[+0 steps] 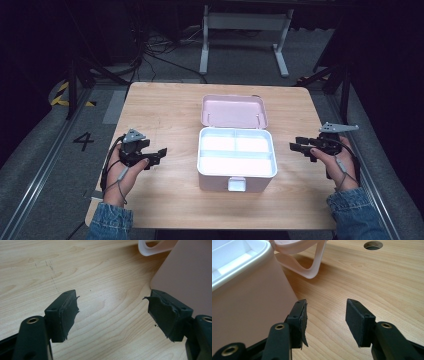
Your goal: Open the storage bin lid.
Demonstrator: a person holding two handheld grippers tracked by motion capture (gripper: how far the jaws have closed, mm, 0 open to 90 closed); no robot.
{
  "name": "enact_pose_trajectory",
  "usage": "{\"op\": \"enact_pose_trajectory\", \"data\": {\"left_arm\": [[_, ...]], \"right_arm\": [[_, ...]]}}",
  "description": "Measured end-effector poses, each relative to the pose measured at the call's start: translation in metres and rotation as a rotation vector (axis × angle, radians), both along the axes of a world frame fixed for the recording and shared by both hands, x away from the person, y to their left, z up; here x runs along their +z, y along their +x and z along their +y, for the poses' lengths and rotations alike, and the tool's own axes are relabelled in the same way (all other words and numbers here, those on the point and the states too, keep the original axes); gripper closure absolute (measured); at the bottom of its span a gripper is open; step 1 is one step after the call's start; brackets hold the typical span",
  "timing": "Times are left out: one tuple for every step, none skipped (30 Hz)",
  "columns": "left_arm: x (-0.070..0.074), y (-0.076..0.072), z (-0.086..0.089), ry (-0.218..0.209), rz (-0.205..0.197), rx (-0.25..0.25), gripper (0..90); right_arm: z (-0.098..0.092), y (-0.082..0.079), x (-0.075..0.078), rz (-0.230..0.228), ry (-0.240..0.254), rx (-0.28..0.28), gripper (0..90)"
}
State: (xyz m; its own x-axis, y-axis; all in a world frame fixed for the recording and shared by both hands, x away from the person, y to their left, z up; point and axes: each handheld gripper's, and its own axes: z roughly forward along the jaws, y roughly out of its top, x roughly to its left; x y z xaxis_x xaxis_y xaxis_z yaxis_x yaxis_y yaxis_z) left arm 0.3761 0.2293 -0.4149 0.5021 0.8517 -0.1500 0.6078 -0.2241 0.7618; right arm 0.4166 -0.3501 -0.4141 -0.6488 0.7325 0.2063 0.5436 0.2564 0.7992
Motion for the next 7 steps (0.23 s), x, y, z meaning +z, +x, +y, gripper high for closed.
{"op": "enact_pose_trajectory", "data": {"left_arm": [[-0.0006,0.0001,-0.0002,-0.006,-0.001,-0.005,24.5],[-0.0006,0.0000,-0.0003,-0.006,-0.001,-0.006,24.6],[-0.0006,-0.0003,-0.0006,-0.012,0.001,-0.006,24.5],[-0.0005,-0.0004,-0.0006,-0.013,0.001,-0.008,24.5],[0.0000,-0.0006,-0.0002,-0.014,0.003,-0.011,24.5],[0.0000,-0.0006,-0.0002,-0.014,0.003,-0.011,24.5],[0.0004,-0.0006,0.0003,-0.011,0.005,-0.015,24.5]], "right_arm": [[-0.0002,0.0000,-0.0001,0.000,-0.001,-0.001,52.8],[-0.0004,0.0000,-0.0002,0.000,-0.001,-0.001,52.7],[-0.0005,0.0001,-0.0002,0.000,-0.001,-0.001,52.6],[-0.0006,0.0001,-0.0002,0.001,0.001,-0.003,52.6],[-0.0007,0.0001,-0.0001,0.001,0.001,-0.003,52.6],[-0.0007,0.0001,-0.0001,0.001,0.001,-0.003,52.6],[-0.0005,-0.0002,0.0002,0.000,0.002,-0.002,52.5]]}}
